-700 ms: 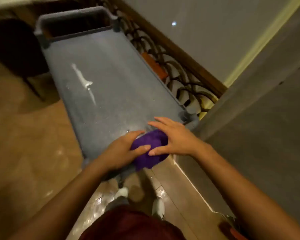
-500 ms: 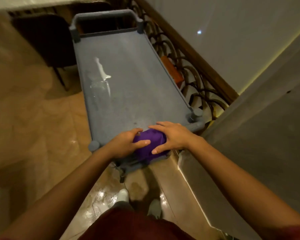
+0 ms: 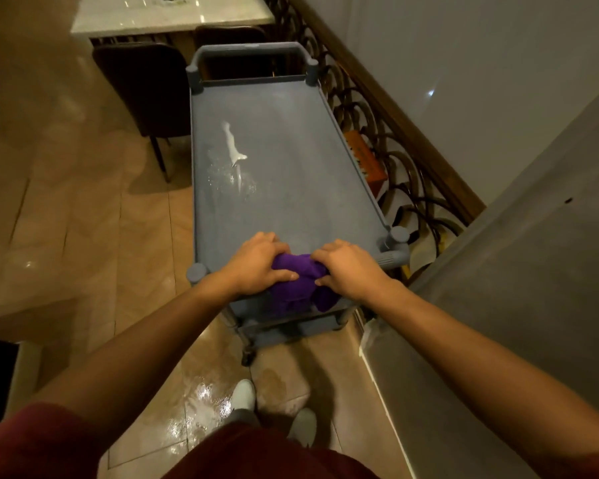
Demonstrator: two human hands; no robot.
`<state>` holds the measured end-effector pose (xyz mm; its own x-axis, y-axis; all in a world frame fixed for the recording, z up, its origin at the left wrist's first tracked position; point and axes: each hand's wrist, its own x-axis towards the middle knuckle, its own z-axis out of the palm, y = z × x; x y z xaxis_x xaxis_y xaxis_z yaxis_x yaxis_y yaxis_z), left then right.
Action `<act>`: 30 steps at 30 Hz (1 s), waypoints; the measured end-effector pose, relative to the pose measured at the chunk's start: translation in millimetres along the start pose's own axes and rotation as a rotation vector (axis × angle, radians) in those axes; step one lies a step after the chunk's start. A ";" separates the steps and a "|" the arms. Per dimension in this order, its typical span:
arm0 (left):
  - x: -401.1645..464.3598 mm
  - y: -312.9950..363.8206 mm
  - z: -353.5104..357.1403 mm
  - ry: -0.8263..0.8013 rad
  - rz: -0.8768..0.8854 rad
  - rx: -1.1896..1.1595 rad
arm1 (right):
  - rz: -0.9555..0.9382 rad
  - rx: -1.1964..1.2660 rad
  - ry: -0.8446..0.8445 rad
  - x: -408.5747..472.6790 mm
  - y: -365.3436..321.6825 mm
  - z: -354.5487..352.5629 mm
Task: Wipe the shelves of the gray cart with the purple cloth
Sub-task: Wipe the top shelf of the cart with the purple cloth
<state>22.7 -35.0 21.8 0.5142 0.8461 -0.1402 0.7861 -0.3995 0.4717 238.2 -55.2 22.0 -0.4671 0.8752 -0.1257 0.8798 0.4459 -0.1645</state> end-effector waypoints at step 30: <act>-112.4 -91.4 -140.8 0.468 -0.138 -1.612 | 0.260 2.129 -0.086 98.6 -172.8 -13.4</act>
<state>-155.2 -43.9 117.1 0.1049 0.9844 -0.1411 -0.4670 0.1740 0.8670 41.3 -43.5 51.1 -0.4392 0.8301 -0.3435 -0.4736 -0.5388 -0.6967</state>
